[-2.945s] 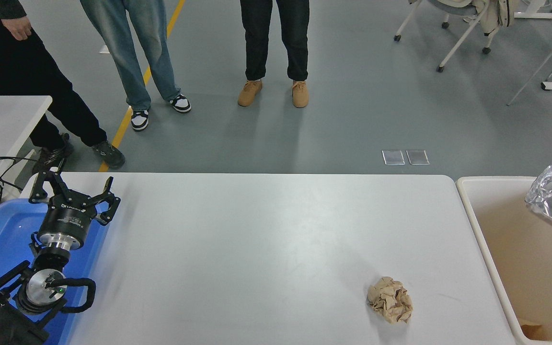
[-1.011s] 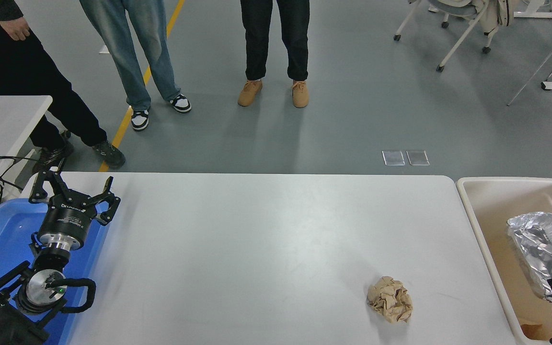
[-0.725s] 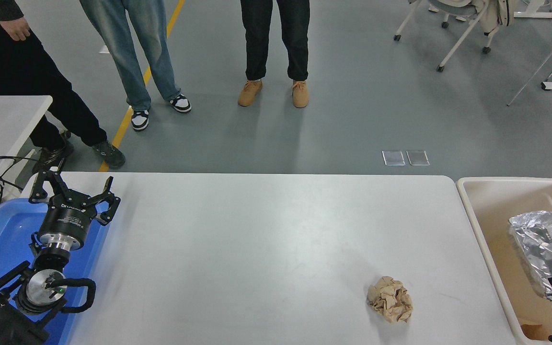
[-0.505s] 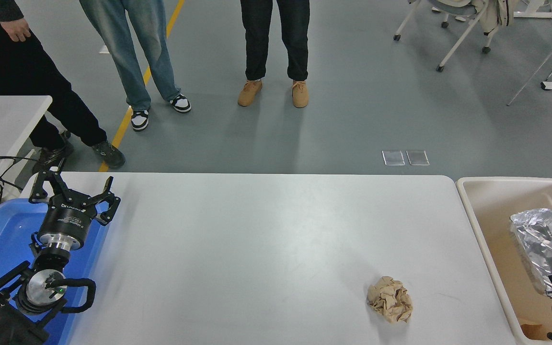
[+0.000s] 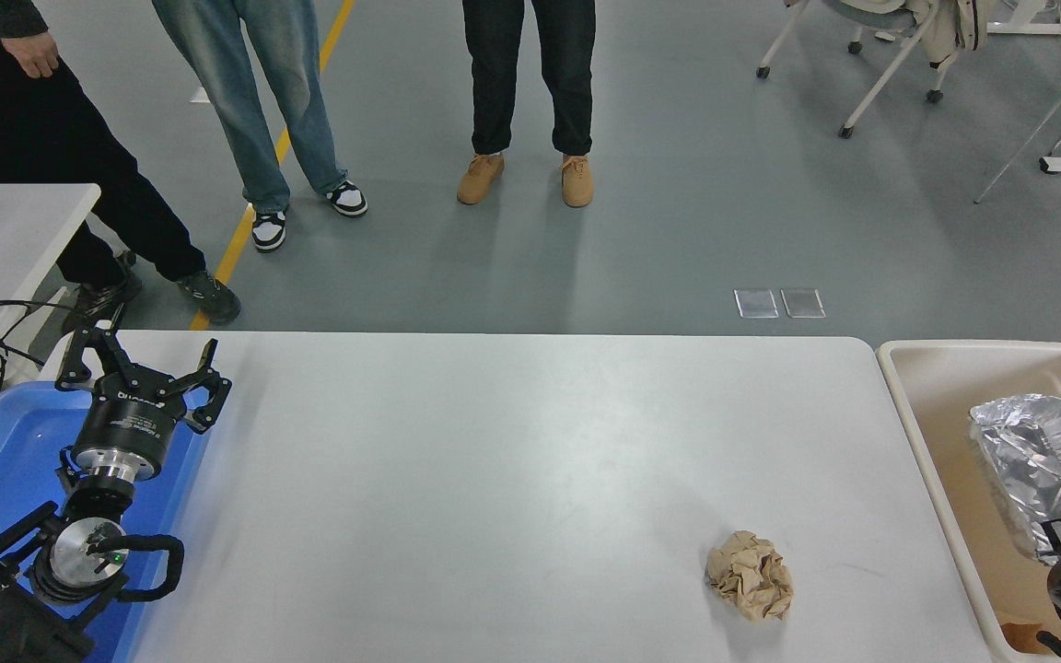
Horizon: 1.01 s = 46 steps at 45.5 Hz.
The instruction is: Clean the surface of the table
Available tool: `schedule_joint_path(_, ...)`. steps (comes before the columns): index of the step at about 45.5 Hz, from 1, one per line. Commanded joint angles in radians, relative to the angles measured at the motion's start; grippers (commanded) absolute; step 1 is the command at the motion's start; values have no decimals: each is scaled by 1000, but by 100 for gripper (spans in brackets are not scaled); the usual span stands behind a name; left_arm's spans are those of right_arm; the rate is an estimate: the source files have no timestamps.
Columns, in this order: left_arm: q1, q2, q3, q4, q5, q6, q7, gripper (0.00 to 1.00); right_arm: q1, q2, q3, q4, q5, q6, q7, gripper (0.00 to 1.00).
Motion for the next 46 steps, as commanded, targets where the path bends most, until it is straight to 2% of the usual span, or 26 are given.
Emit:
schedule_joint_path(1,0,-1,0,0,0,0,-1,99,14,24,0,-37,0,-14,0,98)
schedule_joint_path(17,0,-1,0,0,0,0,-1,99,21,19,5,-37,3,-4,-3,98)
schedule_joint_path(36,0,-1,0,0,0,0,1,99,47,-54,90,-39,3,108,-1,98)
schedule_joint_path(46,0,1,0,0,0,0,1,99,58,-114,196,-39,3,203,-1,98)
